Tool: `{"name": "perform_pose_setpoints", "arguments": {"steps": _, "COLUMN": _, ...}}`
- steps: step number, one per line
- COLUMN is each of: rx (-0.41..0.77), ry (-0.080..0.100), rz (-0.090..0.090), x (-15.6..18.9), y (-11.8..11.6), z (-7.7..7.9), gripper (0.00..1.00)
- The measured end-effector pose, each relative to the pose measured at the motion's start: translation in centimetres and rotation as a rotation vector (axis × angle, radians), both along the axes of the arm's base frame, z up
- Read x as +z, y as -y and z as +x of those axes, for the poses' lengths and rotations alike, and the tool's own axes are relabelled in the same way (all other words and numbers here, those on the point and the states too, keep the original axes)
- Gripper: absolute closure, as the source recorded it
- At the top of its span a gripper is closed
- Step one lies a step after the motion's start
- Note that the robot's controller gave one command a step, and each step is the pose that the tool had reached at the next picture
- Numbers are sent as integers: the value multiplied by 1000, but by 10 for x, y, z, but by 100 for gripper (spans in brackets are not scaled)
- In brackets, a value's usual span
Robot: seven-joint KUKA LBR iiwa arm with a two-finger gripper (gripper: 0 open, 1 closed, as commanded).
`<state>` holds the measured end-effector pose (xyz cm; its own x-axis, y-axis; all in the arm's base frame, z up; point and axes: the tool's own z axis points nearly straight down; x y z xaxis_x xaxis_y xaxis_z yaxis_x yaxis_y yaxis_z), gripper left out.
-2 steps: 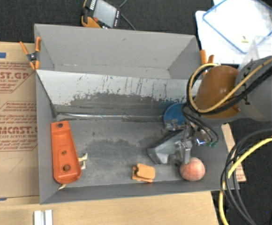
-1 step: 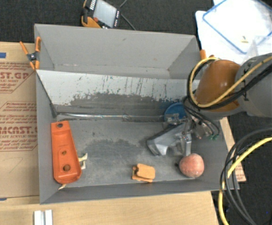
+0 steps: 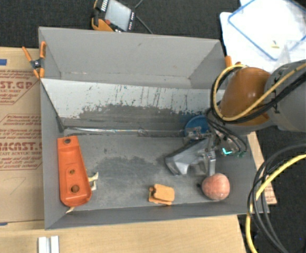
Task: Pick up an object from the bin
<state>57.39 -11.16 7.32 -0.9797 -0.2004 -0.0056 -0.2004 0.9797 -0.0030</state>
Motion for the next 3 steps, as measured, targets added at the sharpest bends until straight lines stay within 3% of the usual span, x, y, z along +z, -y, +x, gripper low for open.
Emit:
{"name": "perform_pose_setpoints", "arguments": {"steps": 1, "rx": 0, "ry": 0, "rz": 0, "x": 0, "y": 0, "z": 0, "gripper": 100}}
{"name": "perform_pose_setpoints", "arguments": {"steps": 2, "rx": 0, "ry": 2, "rz": -1, "x": 0, "y": 0, "z": 0, "gripper": 0}}
{"name": "perform_pose_setpoints", "arguments": {"steps": 3, "rx": 0, "ry": 1, "rz": -1, "x": 0, "y": 0, "z": 0, "gripper": 0}}
